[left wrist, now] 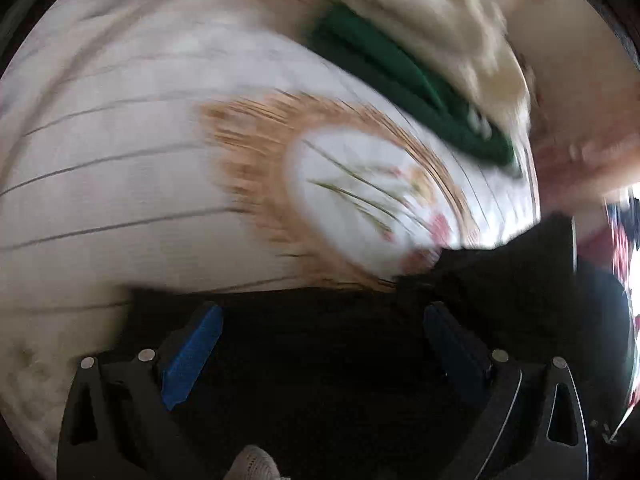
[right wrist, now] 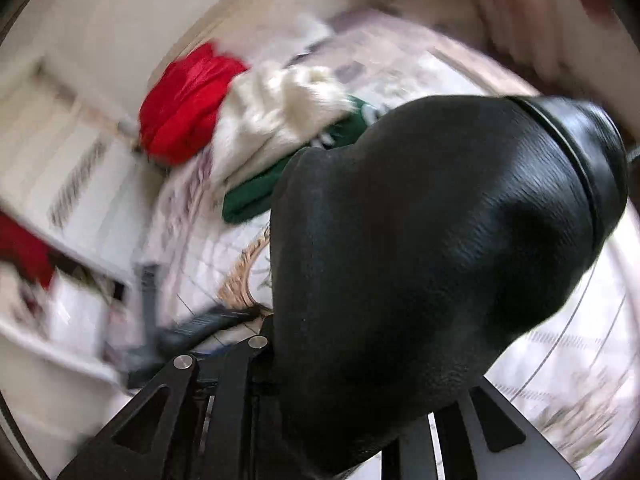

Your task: Fold large clothes

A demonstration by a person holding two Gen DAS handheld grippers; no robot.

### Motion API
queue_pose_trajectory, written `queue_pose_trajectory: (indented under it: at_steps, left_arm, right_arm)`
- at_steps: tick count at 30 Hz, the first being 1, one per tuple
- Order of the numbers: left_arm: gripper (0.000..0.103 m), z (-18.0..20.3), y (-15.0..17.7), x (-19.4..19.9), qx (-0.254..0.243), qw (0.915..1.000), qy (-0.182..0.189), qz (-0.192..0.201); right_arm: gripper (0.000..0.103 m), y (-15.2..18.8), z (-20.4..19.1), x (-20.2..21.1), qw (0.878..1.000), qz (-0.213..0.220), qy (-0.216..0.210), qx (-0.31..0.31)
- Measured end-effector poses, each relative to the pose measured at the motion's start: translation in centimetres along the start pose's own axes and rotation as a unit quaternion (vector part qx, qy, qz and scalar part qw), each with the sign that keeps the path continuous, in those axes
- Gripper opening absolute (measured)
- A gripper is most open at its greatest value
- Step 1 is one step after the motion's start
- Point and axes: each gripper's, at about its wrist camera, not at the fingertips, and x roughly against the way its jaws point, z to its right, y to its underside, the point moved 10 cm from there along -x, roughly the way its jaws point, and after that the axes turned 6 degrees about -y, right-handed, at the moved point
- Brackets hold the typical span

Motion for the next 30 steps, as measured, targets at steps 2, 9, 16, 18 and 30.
queue_pose_trajectory:
  at_steps: [2,9,16,18,30]
  left_arm:
    - [0.102,-4.3,0.3,2.4,0.024,0.9991,-0.030,0.019]
    - [0.102,-19.9,6.2,8.5,0.126,0.9847,-0.118,0.021]
    - [0.102,-30.3,12.7,12.9,0.215,0.9604,-0.176,0.019]
    - [0.102,-31.8,13.6,13.9,0.225,0.9561,-0.187,0.021]
    - [0.102,-27.8,9.1,18.0,0.215,0.9655,-0.124,0.080]
  right_arm:
    - [0.019,0.7,-2.6,0.0,0.998,-0.007,0.020,0.065]
    - [0.019,6.3,-13.9,-0.8,0.950,-0.040,0.051,0.306]
    - [0.019,21.0,-21.7,-5.7,0.858,-0.155,0.022,0.489]
    - [0.025,25.3,-21.9,-7.6,0.838,-0.211,0.018,0.503]
    - [0.101,29.3,-22.4,-1.9,0.826,-0.436,-0.168,0.316]
